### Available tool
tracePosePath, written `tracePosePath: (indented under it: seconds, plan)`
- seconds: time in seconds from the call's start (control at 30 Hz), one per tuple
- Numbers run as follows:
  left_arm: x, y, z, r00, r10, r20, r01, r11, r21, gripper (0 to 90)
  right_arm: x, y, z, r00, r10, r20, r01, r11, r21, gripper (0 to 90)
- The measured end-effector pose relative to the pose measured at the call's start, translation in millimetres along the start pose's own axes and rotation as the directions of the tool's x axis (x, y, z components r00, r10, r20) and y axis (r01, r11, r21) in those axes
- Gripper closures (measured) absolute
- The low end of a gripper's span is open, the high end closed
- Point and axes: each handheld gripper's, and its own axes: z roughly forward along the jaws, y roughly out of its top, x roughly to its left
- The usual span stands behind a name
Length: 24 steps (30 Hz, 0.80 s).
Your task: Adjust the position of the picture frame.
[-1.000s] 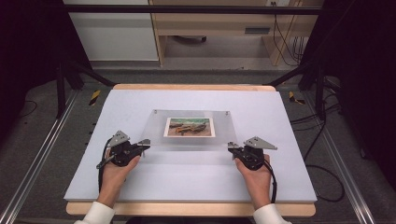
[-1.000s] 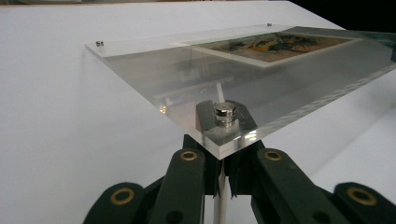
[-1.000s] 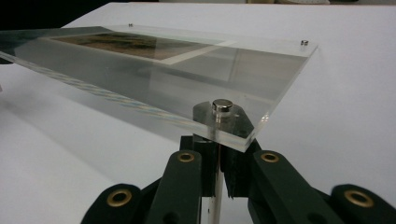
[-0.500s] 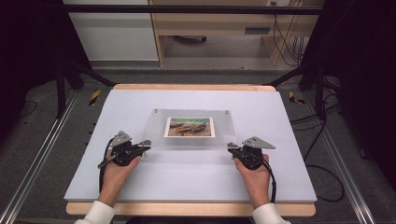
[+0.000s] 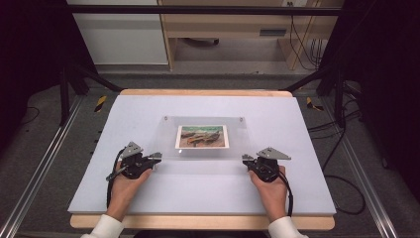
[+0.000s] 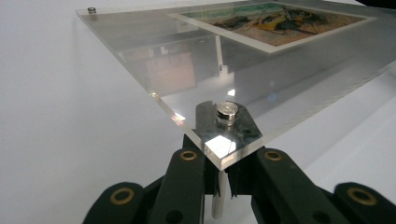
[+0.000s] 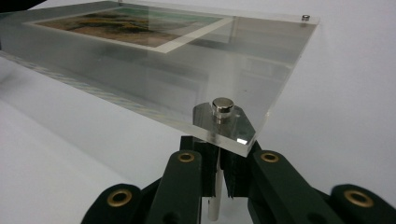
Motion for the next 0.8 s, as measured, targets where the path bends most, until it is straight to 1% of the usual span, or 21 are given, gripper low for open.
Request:
tracePosePath:
  seconds: [0.3,0.47,0.57,0.77,0.8]
  plan:
    - [-3.7,0.2,2.7,0.9999,0.008,0.015,-0.008,1.0,0.003,83.8,-2.6,-1.6,-5.6,0.9999,0.004,0.01,-0.004,1.0,0.004,85.1]
    - [-9.3,1.2,3.6,0.9995,0.014,0.03,-0.014,0.9999,0.0,83.8,-4.6,-3.4,-13.6,0.9999,0.011,0.013,-0.011,1.0,0.011,85.1]
    - [-10.4,2.0,4.0,0.9989,0.019,0.042,-0.019,0.9998,-0.002,83.8,-5.6,-3.9,-18.2,0.9998,0.016,0.012,-0.016,1.0,0.012,85.1]
    - [-12.1,0.8,5.0,0.9991,0.021,0.038,-0.021,0.9997,0.01,83.7,-5.3,-7.3,-21.1,0.9997,0.019,0.012,-0.019,0.999,0.026,85.1]
    - [-12.8,-0.6,6.1,0.9992,0.016,0.038,-0.017,0.9997,0.019,83.6,-5.6,-7.9,-20.9,0.9998,0.018,0.013,-0.018,0.999,0.03,85.0]
